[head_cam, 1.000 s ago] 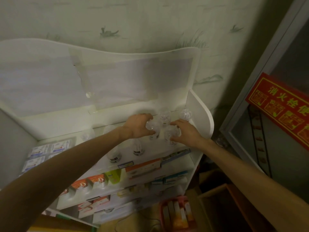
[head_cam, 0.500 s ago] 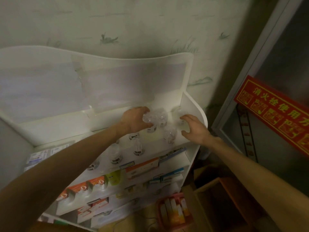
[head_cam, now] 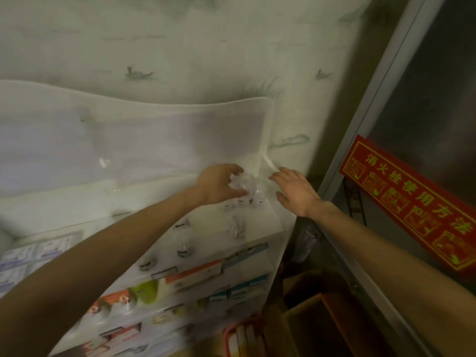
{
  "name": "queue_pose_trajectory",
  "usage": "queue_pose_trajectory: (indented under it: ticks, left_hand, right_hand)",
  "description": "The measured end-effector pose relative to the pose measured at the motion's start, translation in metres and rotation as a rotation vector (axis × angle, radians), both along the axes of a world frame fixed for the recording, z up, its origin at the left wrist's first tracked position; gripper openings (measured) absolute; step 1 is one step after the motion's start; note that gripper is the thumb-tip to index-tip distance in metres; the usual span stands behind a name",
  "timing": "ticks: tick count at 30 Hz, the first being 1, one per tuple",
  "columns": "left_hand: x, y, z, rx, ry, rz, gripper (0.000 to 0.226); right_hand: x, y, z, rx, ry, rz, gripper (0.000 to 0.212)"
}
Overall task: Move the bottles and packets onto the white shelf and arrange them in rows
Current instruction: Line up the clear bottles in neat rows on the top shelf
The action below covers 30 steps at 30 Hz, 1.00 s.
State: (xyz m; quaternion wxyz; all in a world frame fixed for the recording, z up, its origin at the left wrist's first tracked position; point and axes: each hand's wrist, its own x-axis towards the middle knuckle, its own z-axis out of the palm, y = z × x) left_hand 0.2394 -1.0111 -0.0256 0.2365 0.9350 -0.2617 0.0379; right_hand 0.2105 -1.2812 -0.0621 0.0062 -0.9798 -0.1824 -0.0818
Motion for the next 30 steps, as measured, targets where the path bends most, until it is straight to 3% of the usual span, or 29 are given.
queue_pose_trajectory:
  ticks: [11, 19, 21, 27, 30]
  left_hand:
    - [0.005, -0.072, -0.047, 0.246, 0.119, -0.135, 0.076]
    - [0.008, -0.076, -0.079, 0.292, 0.143, -0.13, 0.079]
    - [0.009, -0.073, -0.077, 0.278, 0.117, -0.124, 0.077]
    - [0.022, -0.056, -0.069, 0.265, -0.095, -0.003, 0.038]
    - [0.032, -0.052, -0.067, 0.237, -0.114, 0.083, 0.04]
  right_hand:
    - [0.059, -0.017, -0.01, 0.278, 0.074, -0.02, 0.043]
    - [0.077, -0.006, -0.024, 0.354, 0.128, 0.081, 0.039]
    - [0.082, -0.002, -0.027, 0.336, 0.142, 0.107, 0.039]
    - [0.097, 0.003, -0.032, 0.128, 0.134, 0.134, 0.038]
    - [0.102, 0.004, -0.035, 0.077, 0.16, 0.112, 0.039]
